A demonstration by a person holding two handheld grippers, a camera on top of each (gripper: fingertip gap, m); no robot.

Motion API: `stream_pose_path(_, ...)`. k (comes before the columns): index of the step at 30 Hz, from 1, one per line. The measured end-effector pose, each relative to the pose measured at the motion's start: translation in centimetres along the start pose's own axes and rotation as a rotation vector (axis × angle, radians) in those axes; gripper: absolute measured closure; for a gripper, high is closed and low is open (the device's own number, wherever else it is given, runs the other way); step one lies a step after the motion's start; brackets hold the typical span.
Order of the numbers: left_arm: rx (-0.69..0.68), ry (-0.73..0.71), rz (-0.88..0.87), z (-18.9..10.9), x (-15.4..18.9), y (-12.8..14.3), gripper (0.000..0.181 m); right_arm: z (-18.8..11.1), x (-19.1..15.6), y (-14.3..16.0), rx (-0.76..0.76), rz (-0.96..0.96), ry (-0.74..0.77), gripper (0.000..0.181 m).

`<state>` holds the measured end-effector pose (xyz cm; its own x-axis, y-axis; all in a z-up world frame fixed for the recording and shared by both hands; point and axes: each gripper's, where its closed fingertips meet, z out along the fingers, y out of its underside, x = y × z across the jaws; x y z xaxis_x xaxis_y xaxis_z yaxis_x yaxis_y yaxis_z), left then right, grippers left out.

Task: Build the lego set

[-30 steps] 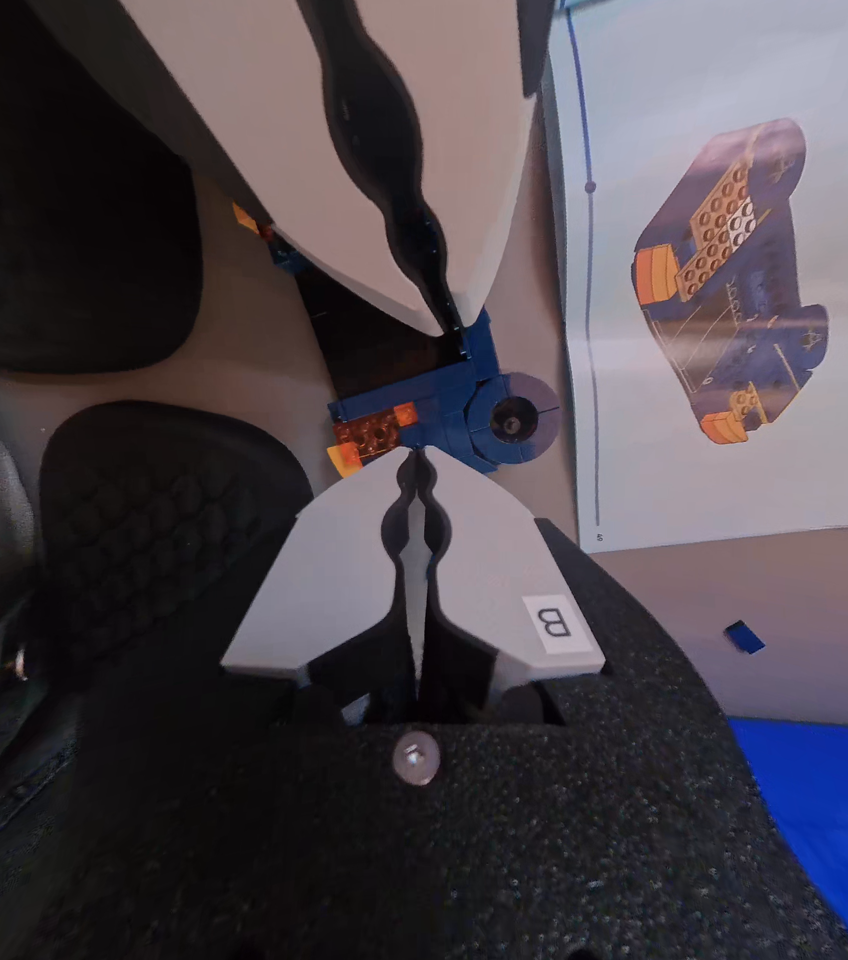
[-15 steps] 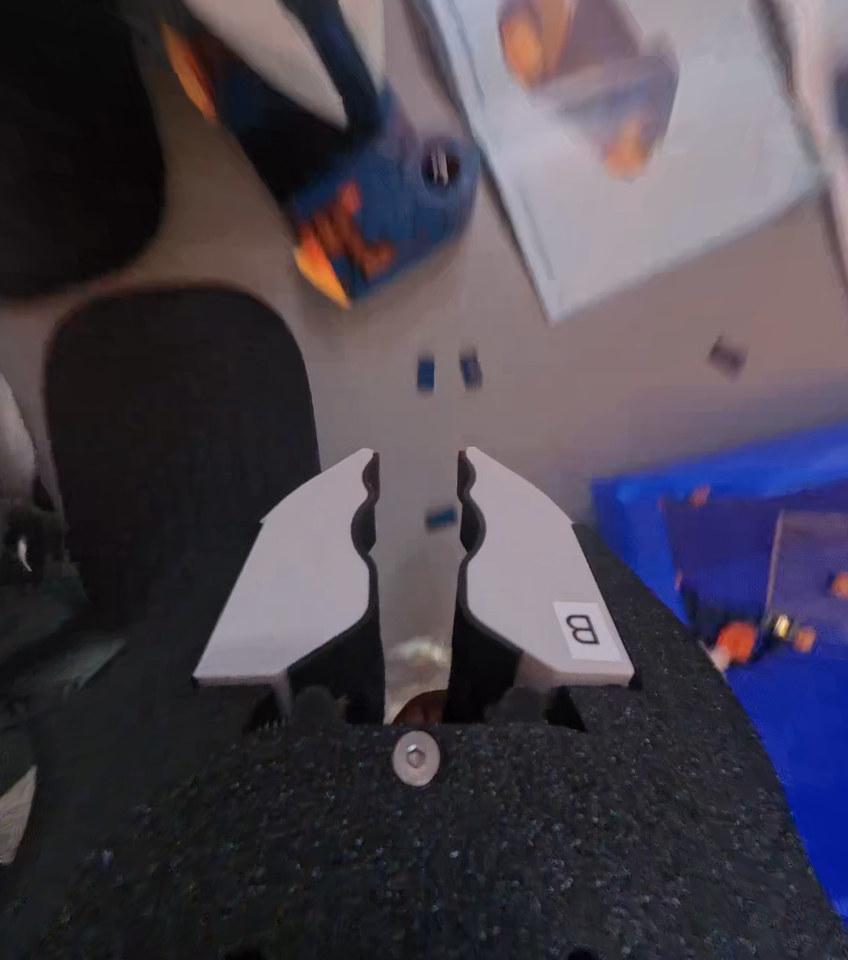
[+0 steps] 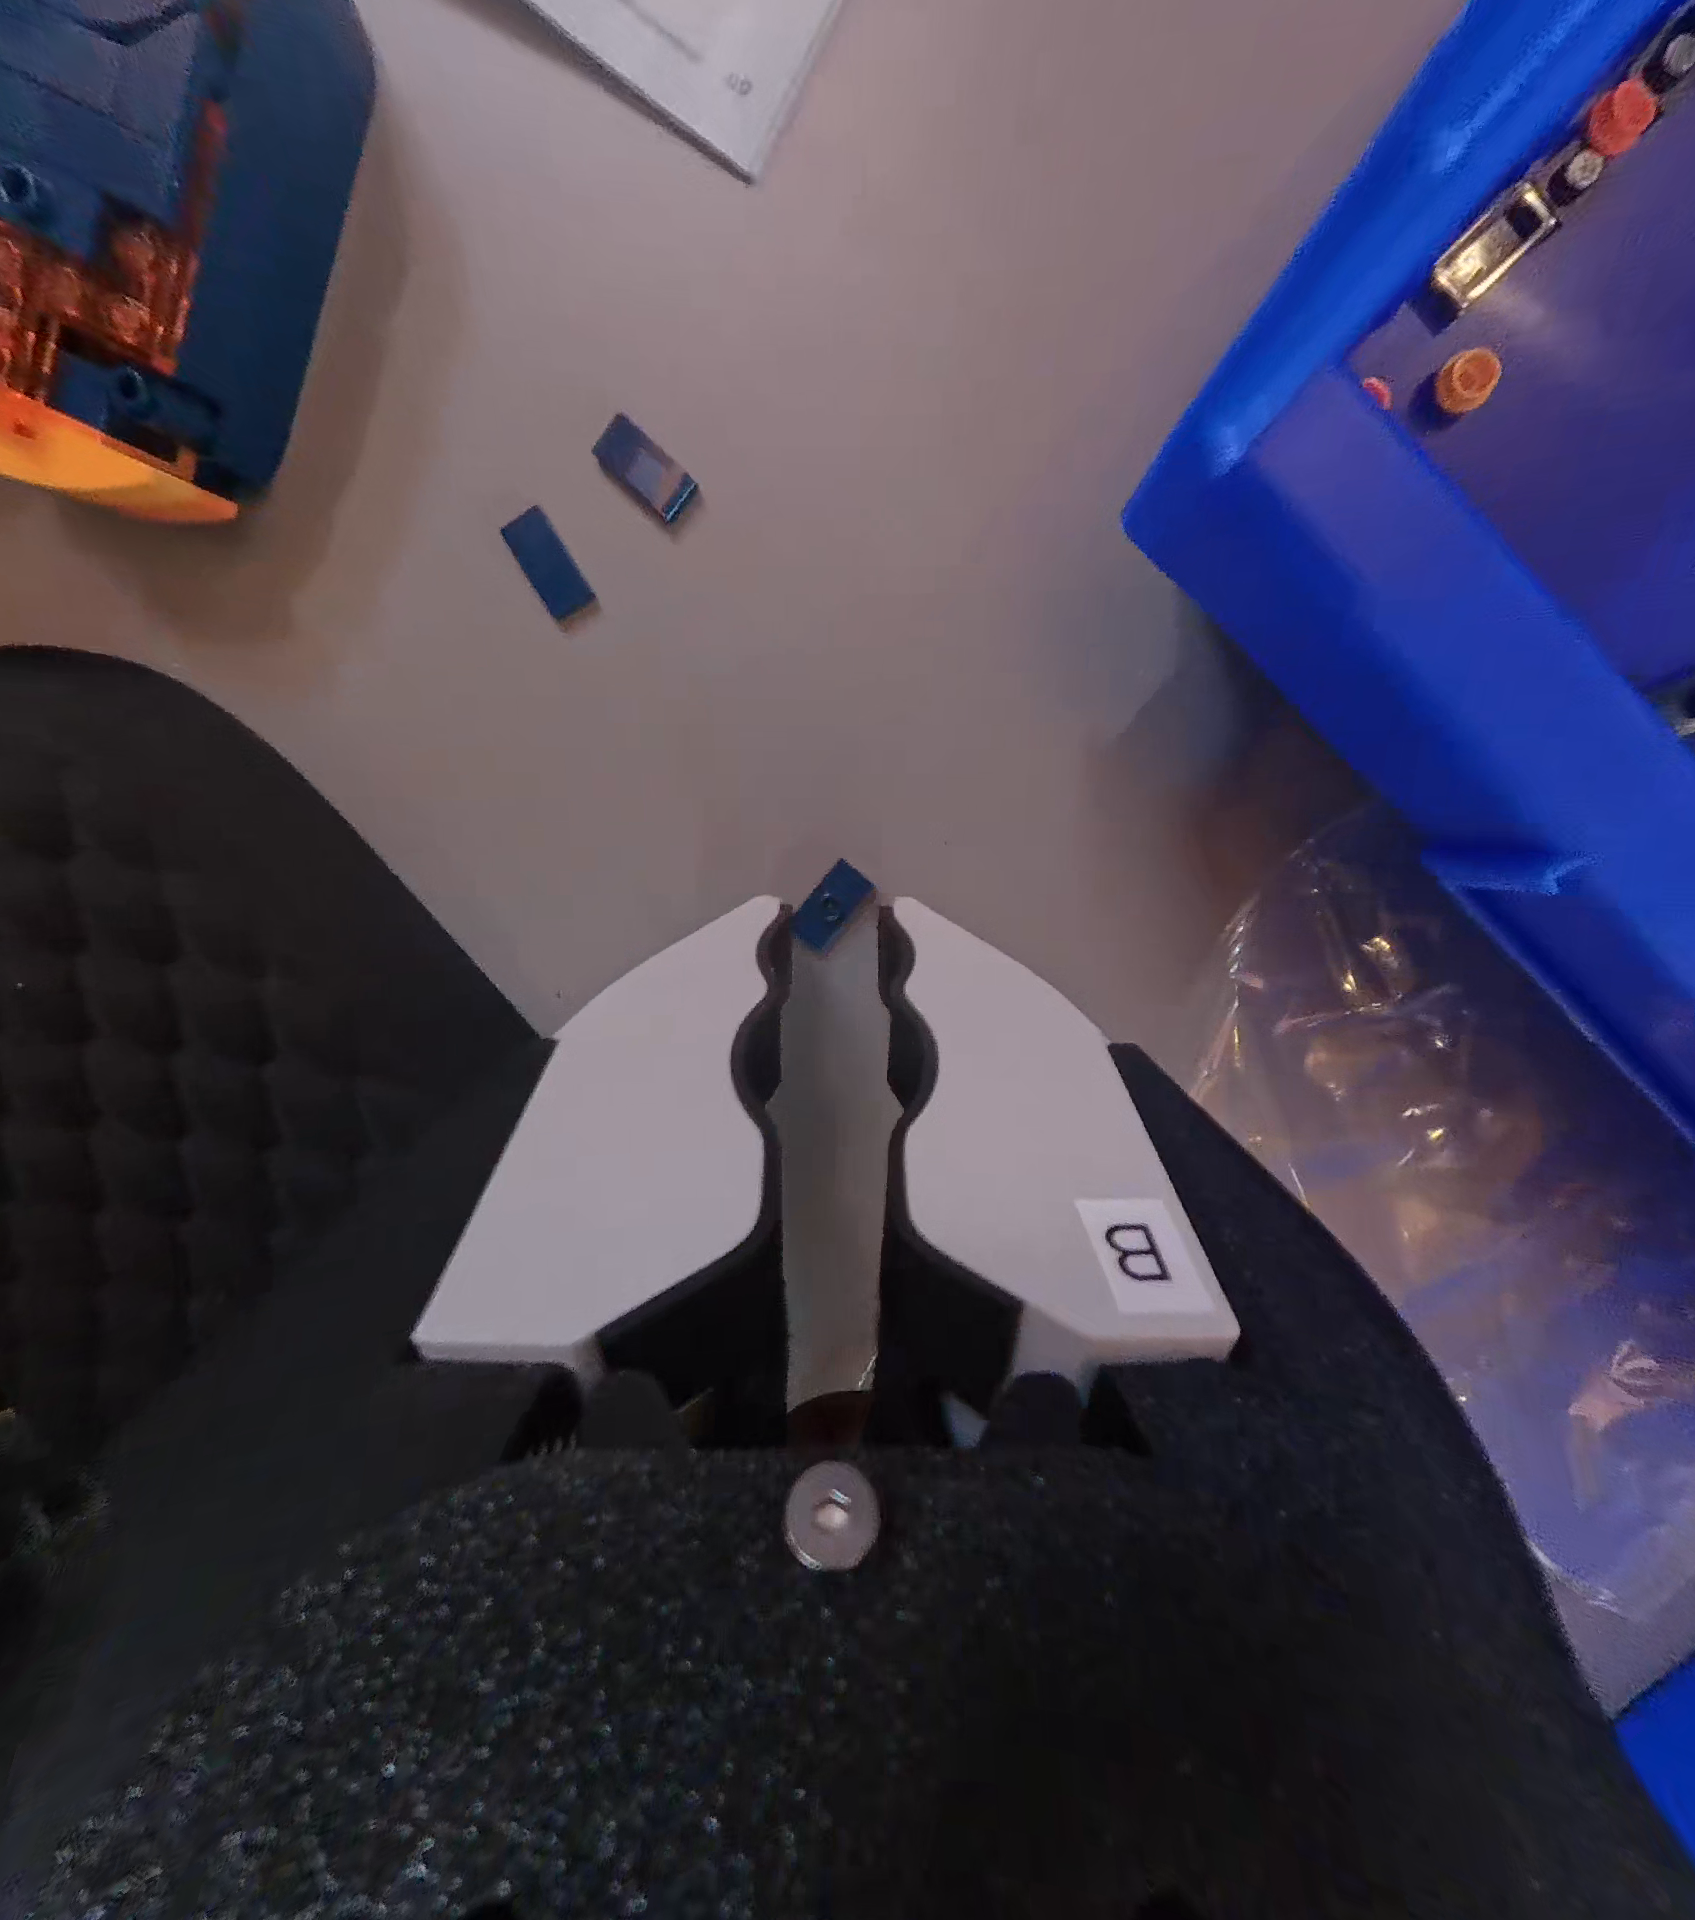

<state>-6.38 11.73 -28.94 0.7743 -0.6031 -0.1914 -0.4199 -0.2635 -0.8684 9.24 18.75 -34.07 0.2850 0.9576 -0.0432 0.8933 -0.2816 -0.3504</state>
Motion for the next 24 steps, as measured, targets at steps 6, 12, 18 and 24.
stream_pose_path(6,0.004,0.006,0.005,-0.1,0.0,0.0,0.169,0.2,-0.6,-0.4,-0.03,-0.232,0.0,0.175)
stream_pose_path(12,-0.002,0.058,0.041,-0.2,1.0,0.0,0.169,-2.4,-7.0,-6.4,0.222,-0.799,-0.223,0.175)
stream_pose_path(18,-0.018,0.073,0.079,-0.2,1.5,0.2,0.168,-0.8,-9.8,-9.1,0.153,-1.085,-0.239,0.174)
stream_pose_path(24,-0.026,0.081,0.092,-0.2,1.7,0.3,0.168,-0.1,-10.0,-9.1,0.115,-1.103,-0.244,0.174)
